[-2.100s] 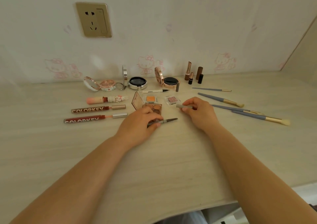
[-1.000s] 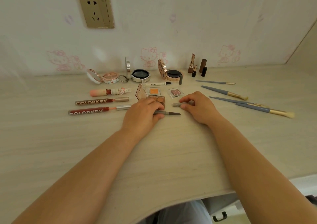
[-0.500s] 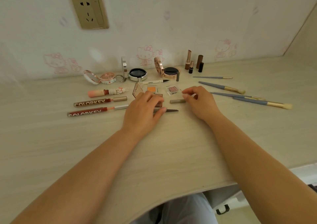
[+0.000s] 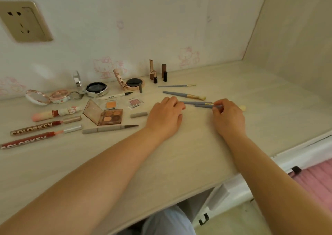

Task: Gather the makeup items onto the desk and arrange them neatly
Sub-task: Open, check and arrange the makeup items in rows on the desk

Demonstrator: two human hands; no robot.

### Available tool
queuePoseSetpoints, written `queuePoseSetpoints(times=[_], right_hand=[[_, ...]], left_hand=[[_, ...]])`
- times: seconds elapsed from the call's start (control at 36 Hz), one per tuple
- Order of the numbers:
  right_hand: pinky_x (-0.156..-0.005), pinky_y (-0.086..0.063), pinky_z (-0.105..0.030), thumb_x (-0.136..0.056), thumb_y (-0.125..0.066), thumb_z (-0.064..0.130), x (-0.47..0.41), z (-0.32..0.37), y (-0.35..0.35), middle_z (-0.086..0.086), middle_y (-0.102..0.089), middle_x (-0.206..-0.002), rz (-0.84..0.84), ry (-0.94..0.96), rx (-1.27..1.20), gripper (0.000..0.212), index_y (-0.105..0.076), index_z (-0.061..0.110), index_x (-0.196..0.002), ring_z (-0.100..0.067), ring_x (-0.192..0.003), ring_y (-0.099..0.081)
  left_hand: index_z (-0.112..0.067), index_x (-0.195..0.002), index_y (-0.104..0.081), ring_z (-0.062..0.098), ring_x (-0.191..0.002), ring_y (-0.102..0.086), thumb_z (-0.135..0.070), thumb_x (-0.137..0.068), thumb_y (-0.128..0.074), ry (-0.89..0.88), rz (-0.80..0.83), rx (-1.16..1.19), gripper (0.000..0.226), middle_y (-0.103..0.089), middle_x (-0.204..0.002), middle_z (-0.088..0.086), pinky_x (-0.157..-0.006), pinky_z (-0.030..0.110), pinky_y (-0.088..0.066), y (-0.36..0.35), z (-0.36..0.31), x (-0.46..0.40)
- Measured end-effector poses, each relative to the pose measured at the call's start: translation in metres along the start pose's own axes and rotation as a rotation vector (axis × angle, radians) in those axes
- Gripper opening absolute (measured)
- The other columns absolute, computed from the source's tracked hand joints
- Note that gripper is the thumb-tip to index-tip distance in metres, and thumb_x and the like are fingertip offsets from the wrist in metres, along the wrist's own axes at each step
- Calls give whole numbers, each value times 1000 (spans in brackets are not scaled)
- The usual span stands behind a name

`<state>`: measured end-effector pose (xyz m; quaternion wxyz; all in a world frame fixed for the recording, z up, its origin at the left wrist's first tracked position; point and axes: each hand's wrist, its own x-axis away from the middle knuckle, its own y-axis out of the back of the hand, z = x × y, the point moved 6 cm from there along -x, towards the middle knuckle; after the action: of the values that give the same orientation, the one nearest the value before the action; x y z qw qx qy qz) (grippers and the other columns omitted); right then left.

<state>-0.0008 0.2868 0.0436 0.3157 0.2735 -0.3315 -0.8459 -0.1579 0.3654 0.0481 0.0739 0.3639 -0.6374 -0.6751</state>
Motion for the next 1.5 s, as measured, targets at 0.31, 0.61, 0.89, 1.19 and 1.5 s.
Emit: queuePoseSetpoints(times=[0.31,0.61,0.89,1.19,1.5], right_hand=[[-91,-38,-37,-96,-43,30,-17,-2,-20,-11,-53,-118,89,43,257,34,-48,16,-126,-29,-110,-48],[-91,-38,-37,-95,-44,34,-42,5,-34,-12,-55,-119,110,30,292,34,-49,12,-120,-30,-113,-48],[-92,-36,-37,-95,-41,41,-55,5,-40,-12,-54,-122,87,3,332,38,-48,14,-121,-30,-115,-47],[-88,-36,-38,-93,-36,52,-51,6,-38,-13,-52,-124,94,-10,359,44,-50,17,-117,-30,-113,-45],[-95,-34,-38,-86,-44,41,-37,38,-56,-11,-45,-127,270,126,313,42,-48,22,-124,-30,-118,-39]], left_hand=[[-18,-137,-38,23,-130,-35,-49,-93,-42,147,120,33,54,-38,-141,4,-108,42,-30,-43,26,-71],[-27,-96,-41,23,-127,-36,-52,-92,-35,178,309,79,27,-44,-132,6,-106,49,-27,-64,41,-101],[-29,-111,-52,24,-110,-43,-49,-95,-35,258,178,-31,30,-49,-113,4,-83,36,-32,-53,32,-102],[-18,-120,-57,24,-89,-45,-25,-95,-38,376,389,24,32,-42,-113,10,-70,29,-34,-33,8,-63],[-13,-110,-62,27,-93,-55,-18,-94,-41,450,307,108,27,-61,-106,12,-68,30,-37,-18,18,-34]])
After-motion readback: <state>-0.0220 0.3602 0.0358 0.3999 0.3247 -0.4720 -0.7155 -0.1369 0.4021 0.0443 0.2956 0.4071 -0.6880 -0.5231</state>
